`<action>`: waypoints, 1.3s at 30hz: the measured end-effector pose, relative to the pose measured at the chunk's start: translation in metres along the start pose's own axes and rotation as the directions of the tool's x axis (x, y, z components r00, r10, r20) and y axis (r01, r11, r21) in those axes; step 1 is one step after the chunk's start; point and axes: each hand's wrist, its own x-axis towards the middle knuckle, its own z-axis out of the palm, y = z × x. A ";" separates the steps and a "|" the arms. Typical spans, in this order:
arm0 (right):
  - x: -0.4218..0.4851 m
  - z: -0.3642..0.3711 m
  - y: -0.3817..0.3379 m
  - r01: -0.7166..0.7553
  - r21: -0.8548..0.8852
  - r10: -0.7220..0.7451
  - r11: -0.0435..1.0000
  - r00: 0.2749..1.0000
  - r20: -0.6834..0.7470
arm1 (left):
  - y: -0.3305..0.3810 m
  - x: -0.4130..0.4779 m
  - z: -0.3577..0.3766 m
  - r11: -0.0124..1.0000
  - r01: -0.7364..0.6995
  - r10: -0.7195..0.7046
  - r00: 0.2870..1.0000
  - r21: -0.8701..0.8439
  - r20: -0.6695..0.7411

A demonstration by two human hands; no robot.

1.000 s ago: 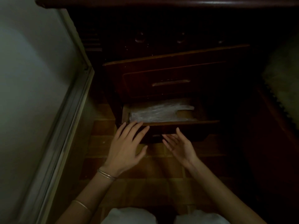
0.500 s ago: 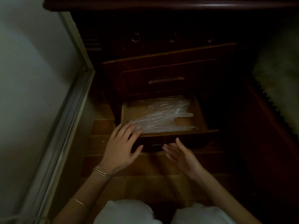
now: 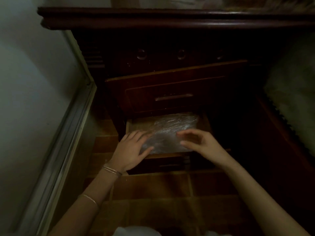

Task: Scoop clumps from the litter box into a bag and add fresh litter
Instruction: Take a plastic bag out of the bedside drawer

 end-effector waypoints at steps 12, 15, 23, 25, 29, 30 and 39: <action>0.110 0.012 0.077 0.034 -0.838 0.170 0.544 0.974 0.150 | 0.001 -0.002 0.000 0.999 0.014 -0.017 0.998 -0.047 -0.068; 0.103 0.007 0.065 0.042 -0.828 0.097 0.559 0.989 0.116 | 0.000 -0.002 0.001 0.998 0.029 -0.032 0.997 -0.049 -0.074; 0.065 -0.024 0.012 0.142 -0.680 -0.191 0.719 0.982 0.004 | 0.006 -0.001 -0.020 0.998 0.050 -0.055 0.985 -0.031 -0.166; 0.056 -0.030 -0.004 0.161 -0.657 -0.222 0.737 0.975 -0.009 | 0.012 -0.001 -0.034 1.000 0.017 -0.021 0.976 -0.016 -0.218; 0.033 -0.034 -0.036 0.186 -0.600 -0.266 0.778 0.963 -0.046 | 0.027 -0.003 -0.067 0.999 -0.040 0.035 0.942 -0.007 -0.334; 0.026 -0.034 -0.043 0.192 -0.586 -0.273 0.787 0.961 -0.052 | 0.031 -0.005 -0.075 0.999 -0.051 0.048 0.933 0.000 -0.357; -0.040 -0.044 -0.091 0.157 -0.413 -0.173 0.897 0.985 -0.001 | 0.060 -0.031 -0.112 0.980 -0.146 0.187 0.912 0.136 -0.364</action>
